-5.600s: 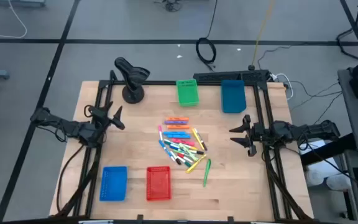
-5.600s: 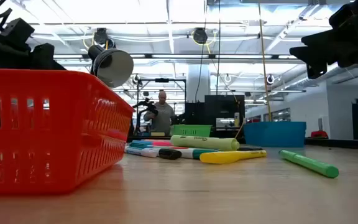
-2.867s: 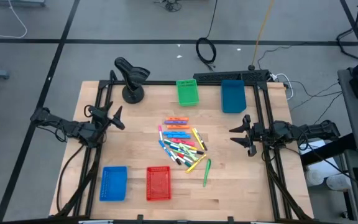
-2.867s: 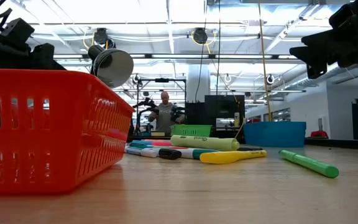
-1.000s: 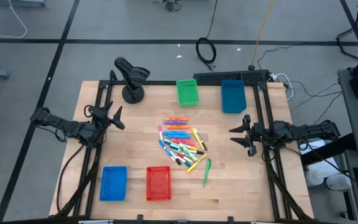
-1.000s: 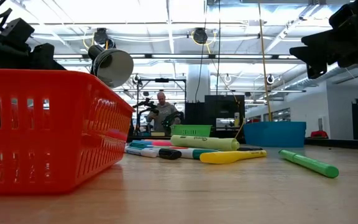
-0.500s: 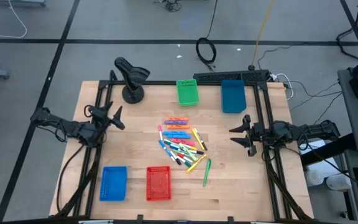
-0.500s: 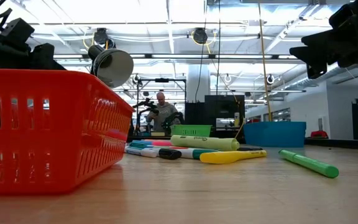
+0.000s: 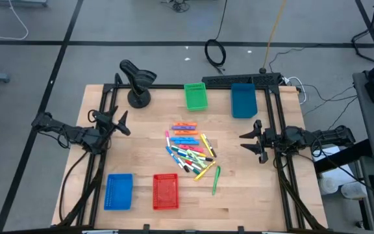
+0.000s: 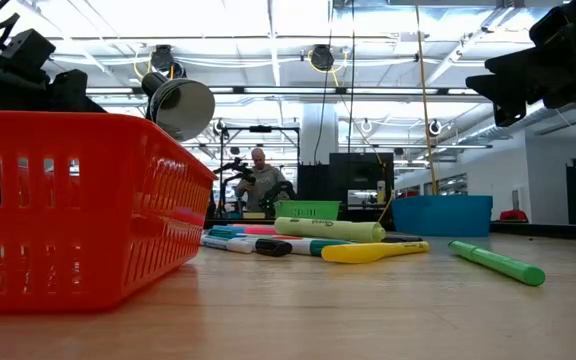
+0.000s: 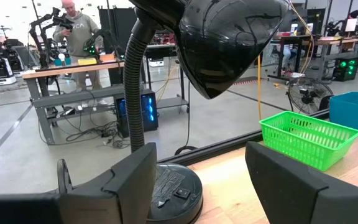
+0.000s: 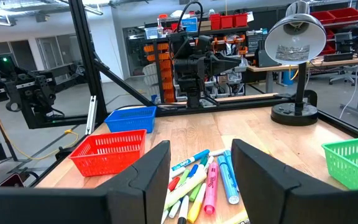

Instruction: Pick & Place Markers

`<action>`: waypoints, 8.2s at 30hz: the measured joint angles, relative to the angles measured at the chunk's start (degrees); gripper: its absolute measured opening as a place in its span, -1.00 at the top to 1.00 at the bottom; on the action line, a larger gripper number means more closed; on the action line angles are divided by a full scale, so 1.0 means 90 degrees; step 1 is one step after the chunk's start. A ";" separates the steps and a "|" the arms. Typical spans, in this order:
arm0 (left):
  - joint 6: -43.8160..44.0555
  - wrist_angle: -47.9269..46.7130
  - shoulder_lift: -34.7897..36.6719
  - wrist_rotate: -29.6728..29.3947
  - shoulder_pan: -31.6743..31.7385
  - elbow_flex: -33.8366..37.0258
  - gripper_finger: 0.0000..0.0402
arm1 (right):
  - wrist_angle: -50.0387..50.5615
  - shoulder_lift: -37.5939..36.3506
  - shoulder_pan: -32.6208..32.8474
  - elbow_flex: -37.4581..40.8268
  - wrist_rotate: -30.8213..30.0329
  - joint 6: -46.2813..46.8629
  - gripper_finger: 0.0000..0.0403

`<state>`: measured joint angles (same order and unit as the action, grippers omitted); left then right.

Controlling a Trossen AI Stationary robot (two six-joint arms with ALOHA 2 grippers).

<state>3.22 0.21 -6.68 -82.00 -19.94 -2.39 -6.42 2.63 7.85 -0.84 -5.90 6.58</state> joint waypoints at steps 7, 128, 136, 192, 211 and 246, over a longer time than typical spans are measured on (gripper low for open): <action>-0.0001 0.0000 -0.0001 0.0002 0.0000 0.0001 -0.25 | 0.0000 0.0000 -0.0001 0.0000 0.0001 0.0001 0.21; -0.0001 -0.0046 -0.0007 -0.0002 0.0000 0.0000 -0.25 | 0.3186 1.1380 0.0706 -0.7835 -0.1849 0.2648 -0.28; -0.0001 -0.0046 -0.0007 -0.0001 -0.0001 0.0000 -0.25 | 0.2360 1.1383 0.0681 -0.7350 -0.1827 0.2377 -0.28; -0.0002 -0.0044 -0.0007 0.0000 -0.0002 0.0000 -0.25 | 0.2385 1.1815 0.0625 -0.7349 -0.0977 0.2453 0.61; -0.0001 -0.0046 -0.0007 -0.0002 0.0000 0.0000 -0.25 | 0.2437 1.1815 0.0625 -0.7346 -0.0951 0.2241 0.47; 0.0000 -0.0046 -0.0004 -0.0002 -0.0002 0.0000 -0.25 | 0.2778 1.1497 0.0584 -0.7342 -0.1058 0.2128 0.26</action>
<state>3.21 -0.21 -6.72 -82.02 -19.97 -2.39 18.58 106.10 13.10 -66.92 -15.43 25.73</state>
